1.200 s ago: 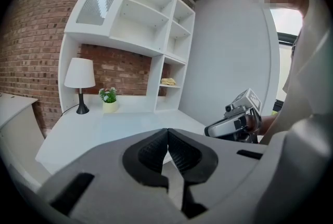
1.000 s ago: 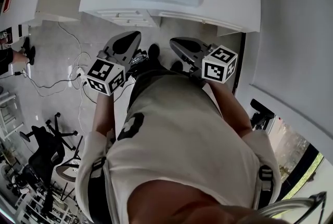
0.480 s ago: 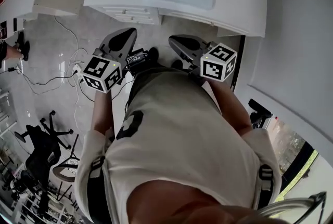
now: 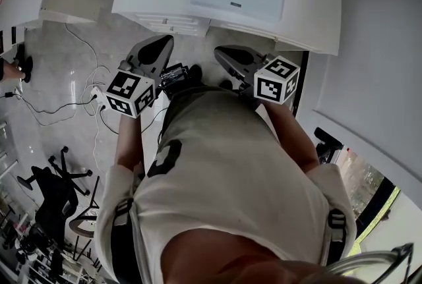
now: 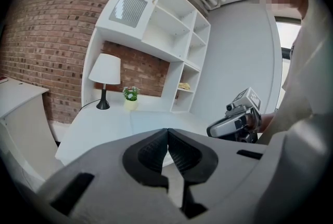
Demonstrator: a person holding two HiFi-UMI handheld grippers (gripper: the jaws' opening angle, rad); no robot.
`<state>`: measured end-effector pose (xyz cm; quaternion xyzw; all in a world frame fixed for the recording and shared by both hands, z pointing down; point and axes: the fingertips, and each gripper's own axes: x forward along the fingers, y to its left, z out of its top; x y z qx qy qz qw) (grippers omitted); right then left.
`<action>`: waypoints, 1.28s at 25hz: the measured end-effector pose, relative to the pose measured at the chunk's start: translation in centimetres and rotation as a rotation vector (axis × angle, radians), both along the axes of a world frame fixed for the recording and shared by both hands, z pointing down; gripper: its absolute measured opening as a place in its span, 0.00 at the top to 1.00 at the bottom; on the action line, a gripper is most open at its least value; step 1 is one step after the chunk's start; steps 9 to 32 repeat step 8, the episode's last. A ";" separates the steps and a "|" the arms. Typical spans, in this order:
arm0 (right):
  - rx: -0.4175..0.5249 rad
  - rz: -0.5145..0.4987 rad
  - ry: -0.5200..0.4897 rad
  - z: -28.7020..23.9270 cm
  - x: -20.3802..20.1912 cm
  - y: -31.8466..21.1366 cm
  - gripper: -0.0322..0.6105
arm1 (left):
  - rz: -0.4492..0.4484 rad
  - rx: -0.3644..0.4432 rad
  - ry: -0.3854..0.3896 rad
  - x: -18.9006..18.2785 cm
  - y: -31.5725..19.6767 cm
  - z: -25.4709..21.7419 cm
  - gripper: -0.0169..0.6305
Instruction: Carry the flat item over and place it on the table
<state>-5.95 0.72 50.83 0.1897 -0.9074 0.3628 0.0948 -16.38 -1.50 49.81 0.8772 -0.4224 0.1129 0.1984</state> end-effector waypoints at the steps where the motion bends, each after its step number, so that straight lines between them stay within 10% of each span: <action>1: -0.001 0.002 0.003 0.0 -0.3 -0.2 0.93 | 0.001 0.001 0.001 -0.4 -0.3 0.0 0.94; 32: -0.006 0.013 0.023 0.3 -2.4 -1.6 0.93 | 0.019 0.024 0.003 -2.8 -2.3 -0.5 0.94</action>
